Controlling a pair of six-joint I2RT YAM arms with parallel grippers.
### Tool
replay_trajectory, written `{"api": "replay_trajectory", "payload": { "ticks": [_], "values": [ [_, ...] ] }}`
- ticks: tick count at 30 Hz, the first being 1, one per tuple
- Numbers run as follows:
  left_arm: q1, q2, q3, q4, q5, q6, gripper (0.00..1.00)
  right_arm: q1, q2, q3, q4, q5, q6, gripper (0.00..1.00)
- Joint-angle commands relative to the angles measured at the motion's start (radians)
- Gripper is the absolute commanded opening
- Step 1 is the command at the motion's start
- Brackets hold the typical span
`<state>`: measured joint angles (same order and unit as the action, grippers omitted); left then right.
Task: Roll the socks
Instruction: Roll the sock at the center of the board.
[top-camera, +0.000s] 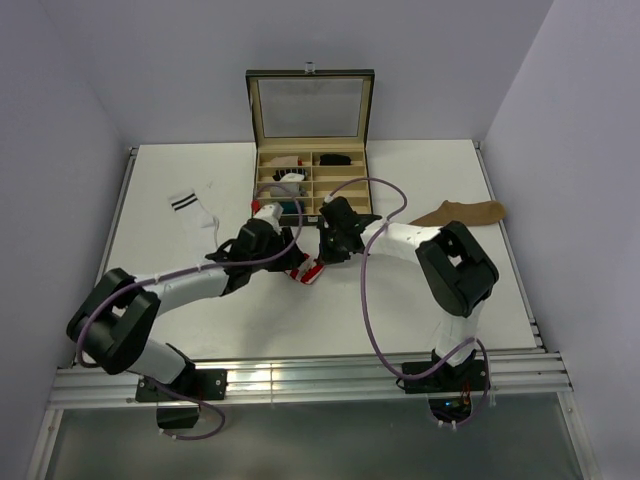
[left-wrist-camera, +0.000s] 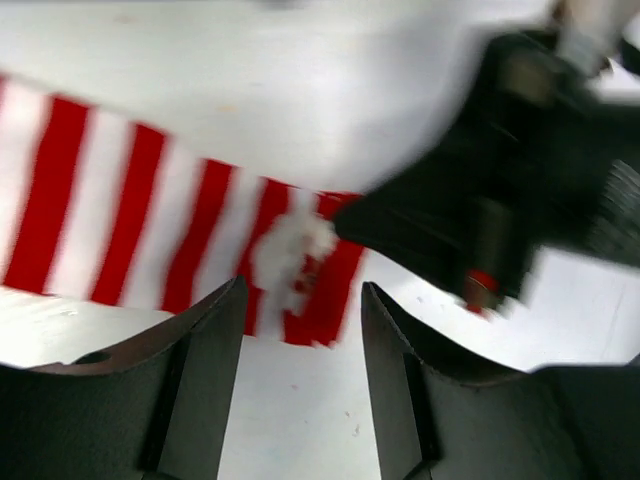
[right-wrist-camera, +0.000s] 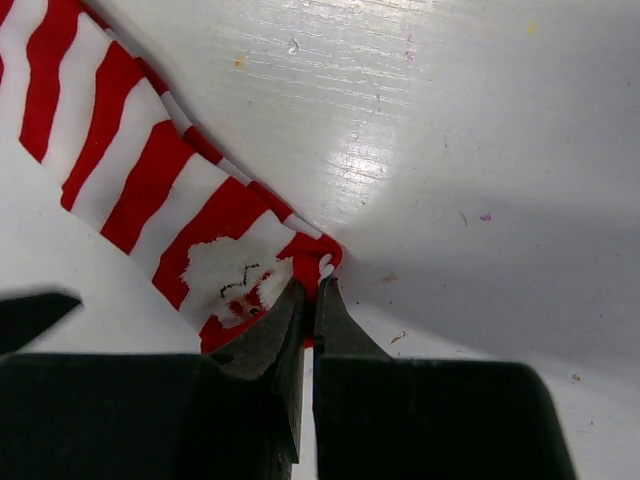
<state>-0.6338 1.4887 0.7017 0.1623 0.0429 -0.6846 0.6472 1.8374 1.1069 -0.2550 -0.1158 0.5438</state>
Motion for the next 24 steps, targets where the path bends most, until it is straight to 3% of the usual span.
{"api": "replay_trajectory", "payload": {
  "ticks": [1, 6, 24],
  "values": [
    [-0.122, -0.054, 0.022, 0.014, -0.144, 0.174, 0.55, -0.001, 0.025, 0.039, -0.061, 0.039, 0.019, 0.00],
    [-0.219, -0.012, 0.028, 0.009, -0.221, 0.252, 0.51, -0.003, 0.048, 0.062, -0.079, 0.036, 0.031, 0.00],
    [-0.345, 0.154, 0.081, 0.059, -0.365, 0.418, 0.48, -0.017, 0.075, 0.054, -0.059, -0.038, 0.044, 0.00]
  ]
}}
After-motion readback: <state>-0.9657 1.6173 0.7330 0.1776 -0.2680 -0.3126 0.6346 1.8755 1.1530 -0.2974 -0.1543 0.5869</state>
